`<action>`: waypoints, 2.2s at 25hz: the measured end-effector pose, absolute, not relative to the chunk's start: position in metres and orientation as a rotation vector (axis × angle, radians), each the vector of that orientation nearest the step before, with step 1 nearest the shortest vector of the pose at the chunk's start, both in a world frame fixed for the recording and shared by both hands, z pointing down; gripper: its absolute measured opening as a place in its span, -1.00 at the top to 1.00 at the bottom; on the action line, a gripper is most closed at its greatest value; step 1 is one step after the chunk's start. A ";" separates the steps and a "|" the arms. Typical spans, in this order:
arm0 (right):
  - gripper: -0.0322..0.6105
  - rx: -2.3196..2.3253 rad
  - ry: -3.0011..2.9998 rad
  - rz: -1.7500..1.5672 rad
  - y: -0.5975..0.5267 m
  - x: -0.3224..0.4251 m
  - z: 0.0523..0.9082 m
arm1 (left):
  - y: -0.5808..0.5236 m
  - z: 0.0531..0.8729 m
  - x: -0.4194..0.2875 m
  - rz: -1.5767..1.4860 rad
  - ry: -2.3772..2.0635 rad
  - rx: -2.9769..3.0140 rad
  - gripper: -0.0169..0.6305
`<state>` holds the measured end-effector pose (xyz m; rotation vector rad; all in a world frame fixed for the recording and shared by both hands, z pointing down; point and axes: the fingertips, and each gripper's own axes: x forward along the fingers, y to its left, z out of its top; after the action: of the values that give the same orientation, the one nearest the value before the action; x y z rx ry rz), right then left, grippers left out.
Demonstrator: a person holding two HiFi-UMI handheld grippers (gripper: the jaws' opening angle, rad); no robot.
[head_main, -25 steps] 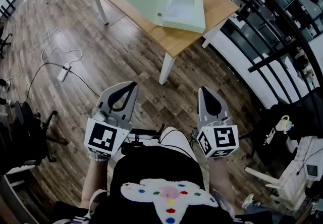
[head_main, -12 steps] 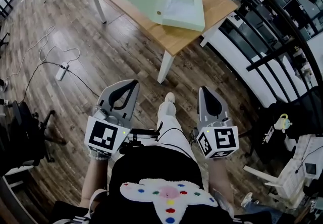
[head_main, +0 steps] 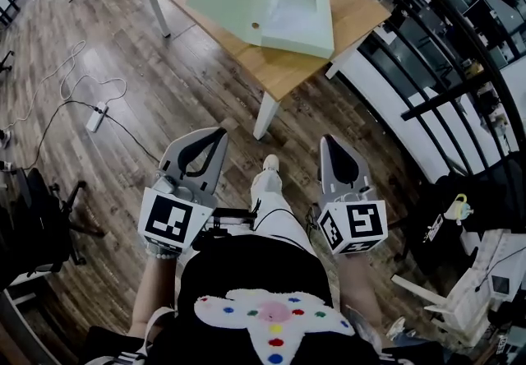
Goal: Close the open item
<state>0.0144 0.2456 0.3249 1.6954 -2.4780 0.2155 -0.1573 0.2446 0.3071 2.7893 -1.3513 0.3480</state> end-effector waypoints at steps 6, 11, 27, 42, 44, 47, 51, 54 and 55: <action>0.88 1.699 -2.491 0.224 0.202 0.029 0.326 | 0.200 0.303 -0.146 0.345 -1.380 2.785 0.93; 0.88 1.673 -2.496 0.239 0.164 0.040 0.331 | 0.163 0.303 -0.141 0.356 -1.413 2.763 0.93; 0.88 1.529 -2.554 0.270 0.018 0.073 0.340 | 0.034 0.306 -0.109 0.338 -1.528 2.635 0.93; 0.88 1.392 -2.604 0.268 -0.060 0.089 0.342 | -0.033 0.303 -0.083 0.352 -1.615 2.569 0.93; 0.88 1.387 -2.608 0.272 -0.063 0.090 0.343 | -0.035 0.304 -0.085 0.365 -1.634 2.555 0.93; 0.88 1.388 -2.608 0.282 -0.066 0.091 0.342 | -0.037 0.306 -0.089 0.366 -1.654 2.525 0.93; 0.88 1.384 -2.603 0.300 -0.071 0.088 0.346 | -0.043 0.310 -0.099 0.353 -1.662 2.483 0.93; 0.88 1.388 -2.597 0.309 -0.077 0.086 0.351 | -0.052 0.314 -0.105 0.329 -1.663 2.463 0.93; 0.88 1.389 -2.593 0.314 -0.079 0.086 0.353 | -0.055 0.316 -0.107 0.323 -1.663 2.454 0.93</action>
<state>0.0855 -0.0791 0.3526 1.3891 -2.5931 0.3136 -0.1066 -0.0553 0.3155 2.4539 -1.6630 0.3227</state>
